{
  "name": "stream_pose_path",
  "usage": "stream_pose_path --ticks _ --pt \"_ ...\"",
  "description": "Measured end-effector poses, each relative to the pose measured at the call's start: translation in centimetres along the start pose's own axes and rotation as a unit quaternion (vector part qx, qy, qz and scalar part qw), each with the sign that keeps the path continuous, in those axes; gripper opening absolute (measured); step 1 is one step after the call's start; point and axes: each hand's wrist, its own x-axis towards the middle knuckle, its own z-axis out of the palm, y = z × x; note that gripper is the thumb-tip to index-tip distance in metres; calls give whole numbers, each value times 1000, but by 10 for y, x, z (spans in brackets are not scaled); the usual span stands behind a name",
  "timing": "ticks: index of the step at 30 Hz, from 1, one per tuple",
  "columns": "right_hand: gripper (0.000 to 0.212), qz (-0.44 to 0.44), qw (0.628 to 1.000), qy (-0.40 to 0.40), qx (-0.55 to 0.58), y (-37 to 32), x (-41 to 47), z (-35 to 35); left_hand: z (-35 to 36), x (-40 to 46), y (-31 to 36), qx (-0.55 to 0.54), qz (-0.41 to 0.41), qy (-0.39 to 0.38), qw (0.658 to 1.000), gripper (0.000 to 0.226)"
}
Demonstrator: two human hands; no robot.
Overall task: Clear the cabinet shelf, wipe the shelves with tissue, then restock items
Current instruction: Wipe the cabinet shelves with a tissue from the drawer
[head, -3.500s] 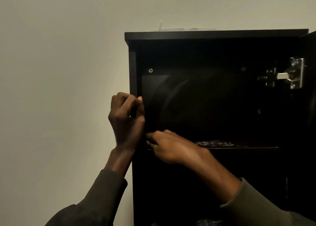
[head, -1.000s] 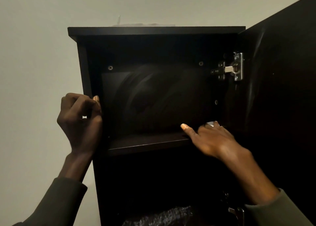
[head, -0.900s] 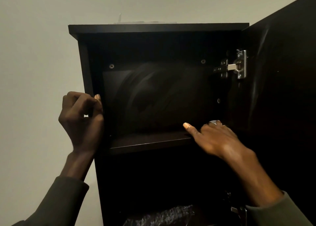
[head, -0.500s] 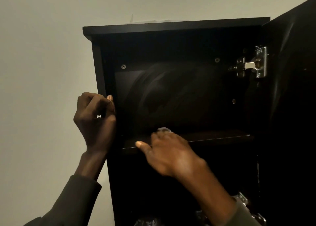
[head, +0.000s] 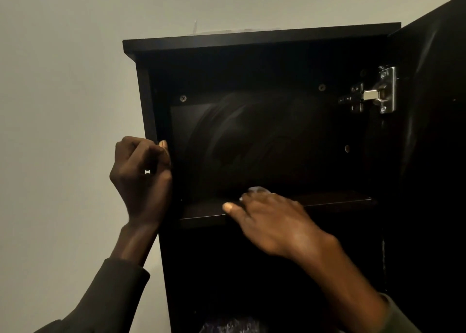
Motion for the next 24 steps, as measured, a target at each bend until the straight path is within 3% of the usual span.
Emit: stream_pose_path --ticks 3,6,12,14,18,22,24 --pt "85 76 996 3 -49 49 -14 -12 0 0 1 -1 0 5 1000 26" --pt "79 166 986 5 -37 81 -25 -24 0 0 0 -1 -3 7 1000 26" --pt "81 201 979 -19 -40 79 -16 -25 -2 1 2 -9 -7 3 1000 24" --pt "74 159 986 -37 -47 62 -8 -21 0 1 2 -12 -11 -2 1000 23" --pt "51 -13 998 -50 -32 0 4 -11 1 1 1 -13 -10 -2 1000 24" --pt "33 -149 975 -68 151 -35 22 2 0 0 3 -10 -10 -6 1000 22" --pt "34 -177 961 -80 197 -35 28 3 0 0 4 -10 -12 -6 1000 22"
